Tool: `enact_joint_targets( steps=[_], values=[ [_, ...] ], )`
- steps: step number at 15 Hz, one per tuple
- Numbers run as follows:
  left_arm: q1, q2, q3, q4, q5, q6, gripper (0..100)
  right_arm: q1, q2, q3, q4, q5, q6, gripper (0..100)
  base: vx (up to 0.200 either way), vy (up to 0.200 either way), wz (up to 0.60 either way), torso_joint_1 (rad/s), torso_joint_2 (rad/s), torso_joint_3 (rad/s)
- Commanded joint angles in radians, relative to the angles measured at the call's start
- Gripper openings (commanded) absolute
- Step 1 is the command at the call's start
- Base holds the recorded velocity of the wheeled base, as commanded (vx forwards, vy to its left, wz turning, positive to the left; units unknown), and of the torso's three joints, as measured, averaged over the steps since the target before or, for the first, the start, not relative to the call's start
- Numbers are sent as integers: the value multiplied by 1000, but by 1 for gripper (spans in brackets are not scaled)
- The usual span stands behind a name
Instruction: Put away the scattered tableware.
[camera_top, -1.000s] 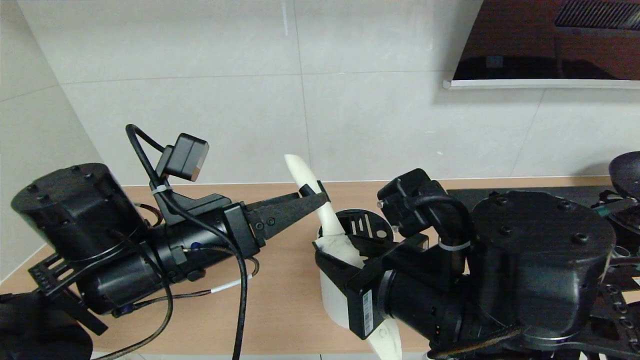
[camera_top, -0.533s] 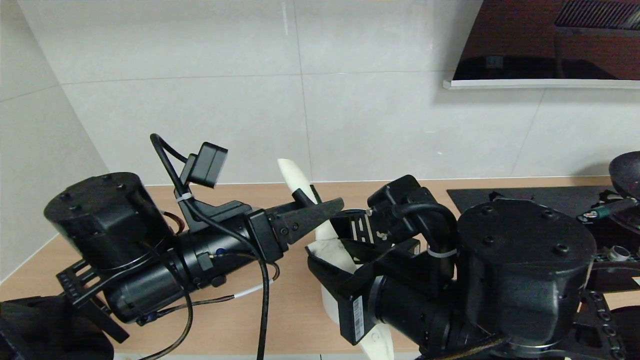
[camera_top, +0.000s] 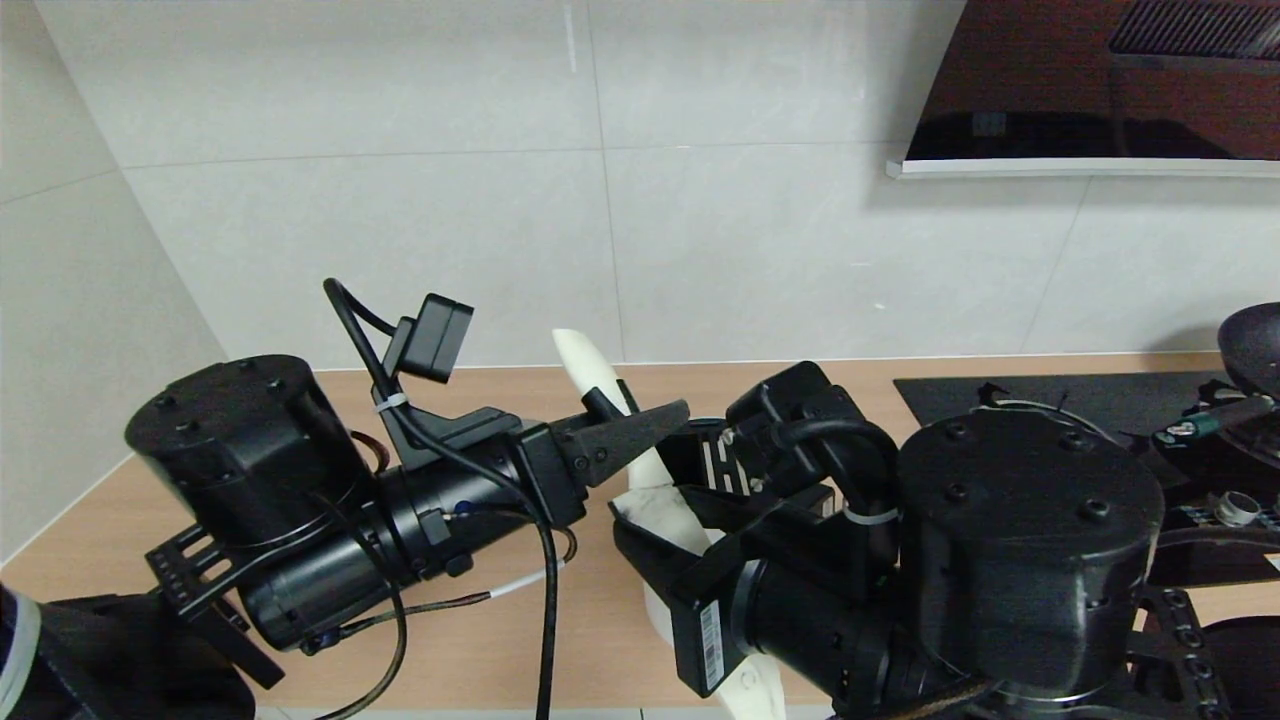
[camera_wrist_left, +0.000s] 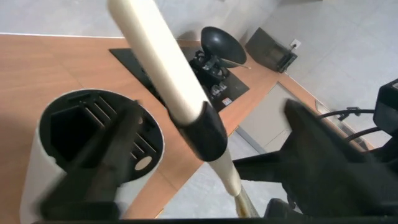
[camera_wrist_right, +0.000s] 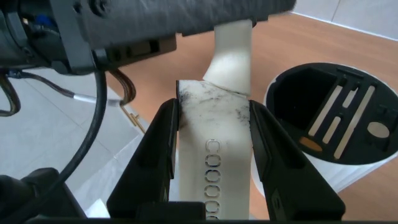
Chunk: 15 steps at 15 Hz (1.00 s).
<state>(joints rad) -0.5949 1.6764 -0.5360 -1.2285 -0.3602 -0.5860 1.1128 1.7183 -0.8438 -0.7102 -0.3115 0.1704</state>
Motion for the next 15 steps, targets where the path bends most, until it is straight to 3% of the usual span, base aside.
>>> enact_joint_targets(
  steps=[1,10,11,15],
  values=[
    [-2,-1,-2,0,1,-2,0,1,1,2,0,0,0,0,0,0,0,0,0,0],
    [-2,-1,-2,-8,1,-2,0,-1,-2,3,0,-17,-2,0,0,0,0,0,0,0],
    [-2,-1,-2,-8,1,0,0,-1,-2,2,0,-18,0,100,0,0,0,0,0,0],
    [-2,-15,-2,-8,1,0,0,-1,-3,3,-28,-26,1,100,0,0,0,0,0,0]
  ],
)
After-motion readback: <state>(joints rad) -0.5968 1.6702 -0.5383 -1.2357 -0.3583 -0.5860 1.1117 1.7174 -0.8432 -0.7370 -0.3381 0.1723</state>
